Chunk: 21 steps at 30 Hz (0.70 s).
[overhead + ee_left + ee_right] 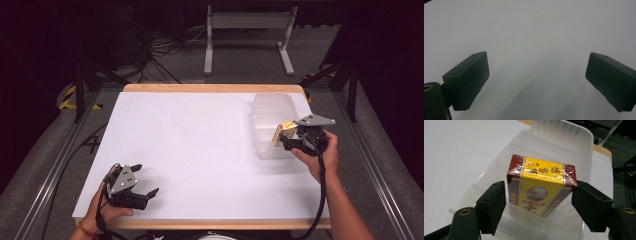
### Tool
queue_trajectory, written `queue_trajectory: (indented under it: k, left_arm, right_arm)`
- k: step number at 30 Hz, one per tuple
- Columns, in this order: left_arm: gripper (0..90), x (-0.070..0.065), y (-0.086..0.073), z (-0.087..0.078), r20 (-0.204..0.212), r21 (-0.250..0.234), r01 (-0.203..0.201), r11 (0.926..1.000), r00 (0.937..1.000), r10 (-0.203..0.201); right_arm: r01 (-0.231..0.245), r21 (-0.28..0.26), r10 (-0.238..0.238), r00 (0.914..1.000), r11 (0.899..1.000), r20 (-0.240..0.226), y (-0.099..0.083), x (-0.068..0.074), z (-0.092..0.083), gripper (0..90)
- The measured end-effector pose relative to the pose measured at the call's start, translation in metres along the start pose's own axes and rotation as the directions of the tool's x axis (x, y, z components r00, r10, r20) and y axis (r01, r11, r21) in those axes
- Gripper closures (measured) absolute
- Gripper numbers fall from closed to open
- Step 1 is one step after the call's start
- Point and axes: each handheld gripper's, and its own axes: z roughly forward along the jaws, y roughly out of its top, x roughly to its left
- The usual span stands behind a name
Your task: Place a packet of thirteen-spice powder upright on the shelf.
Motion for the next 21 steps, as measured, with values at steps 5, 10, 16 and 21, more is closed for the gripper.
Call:
queue_trajectory:
  k: [5, 10, 16, 21]
  left_arm:
    - [5.9, 0.0, 0.0, 0.0, 0.001, 0.002, 0.0, 1.0, 1.0, 0.0]
    - [5.9, 0.0, 0.0, 0.0, 0.002, 0.001, -0.001, 1.0, 1.0, 0.001]
    - [5.9, 0.0, 0.0, 0.001, 0.001, 0.002, -0.002, 1.0, 1.0, 0.002]
    - [5.9, 0.0, 0.0, 0.001, 0.002, 0.003, 0.0, 1.0, 1.0, 0.0]
  right_arm:
    - [0.013, 0.005, -0.013, 0.9999, 1.0, 0.0, -0.001, 0.001, -0.003, 27.9]
    - [0.027, 0.003, -0.027, 0.9996, 1.0, -0.001, -0.003, 0.002, -0.008, 27.7]
    - [0.054, 0.0, -0.054, 0.9985, 0.999, -0.007, -0.006, 0.004, -0.016, 27.2]
    - [0.077, -0.006, -0.077, 0.997, 0.997, -0.002, -0.009, 0.006, -0.022, 26.8]
